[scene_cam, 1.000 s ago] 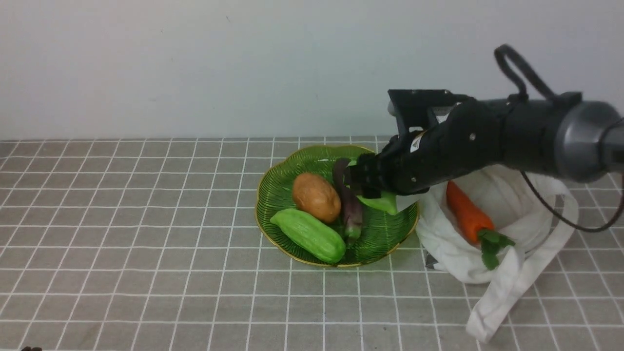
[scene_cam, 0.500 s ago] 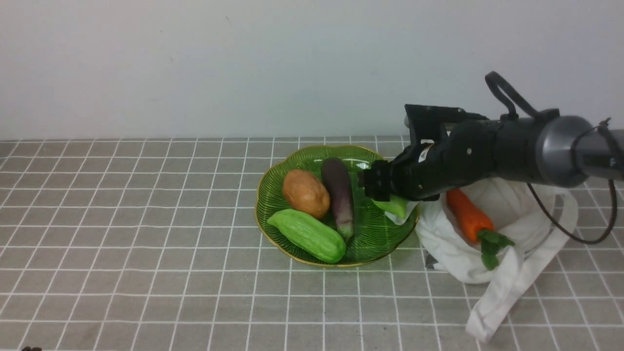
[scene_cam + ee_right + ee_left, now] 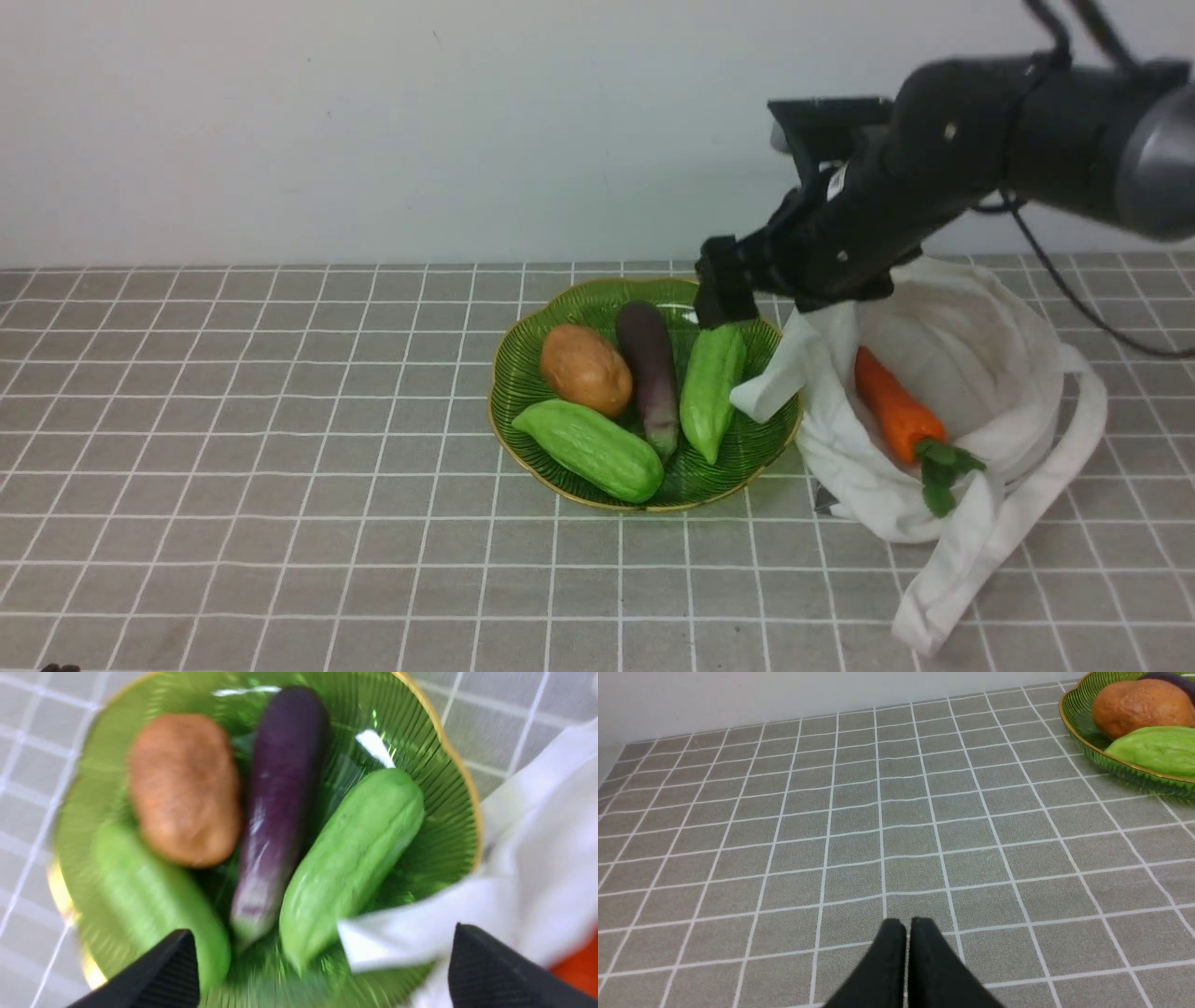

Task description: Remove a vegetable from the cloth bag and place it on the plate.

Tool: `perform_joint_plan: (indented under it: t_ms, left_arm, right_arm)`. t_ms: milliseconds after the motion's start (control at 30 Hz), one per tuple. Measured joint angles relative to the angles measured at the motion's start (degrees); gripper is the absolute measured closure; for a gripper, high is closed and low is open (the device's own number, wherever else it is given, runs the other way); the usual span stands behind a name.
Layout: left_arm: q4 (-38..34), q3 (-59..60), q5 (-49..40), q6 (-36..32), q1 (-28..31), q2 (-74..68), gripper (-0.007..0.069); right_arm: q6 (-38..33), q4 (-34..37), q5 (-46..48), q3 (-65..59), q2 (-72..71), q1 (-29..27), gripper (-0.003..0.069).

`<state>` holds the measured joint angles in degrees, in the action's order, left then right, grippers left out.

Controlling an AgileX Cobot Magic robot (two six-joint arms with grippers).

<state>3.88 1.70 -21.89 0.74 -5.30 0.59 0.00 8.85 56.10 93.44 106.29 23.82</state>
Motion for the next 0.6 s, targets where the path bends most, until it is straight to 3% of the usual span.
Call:
perform_joint_plan:
  t_ms: [100,167,200,267,533,600]
  left_arm:
    - [0.0,0.0,0.0,0.0,0.0,0.0,0.0629]
    - [0.0,0.0,0.0,0.0,0.0,0.0,0.0629]
    - [0.0,0.0,0.0,0.0,0.0,0.0,0.0629]
    - [0.0,0.0,0.0,0.0,0.0,0.0,0.0629]
    - [0.0,0.0,0.0,0.0,0.0,0.0,0.0629]
    - [0.0,0.0,0.0,0.0,0.0,0.0,0.0629]
  right_arm:
    - [-0.7,-1.8,9.0,5.7,-2.0,0.0,0.0048]
    - [-1.2,-4.6,14.0,11.7,-4.1,0.0,0.0121]
    - [-1.2,-4.8,14.1,12.0,-4.3,0.0,0.0121]
    - [-1.4,-7.7,15.0,14.3,-8.0,0.0,0.0225]
    - [-1.3,-8.9,16.2,10.4,-24.2,0.0,0.0515]
    - [-1.3,-8.9,16.2,8.8,-27.0,0.0,0.0549]
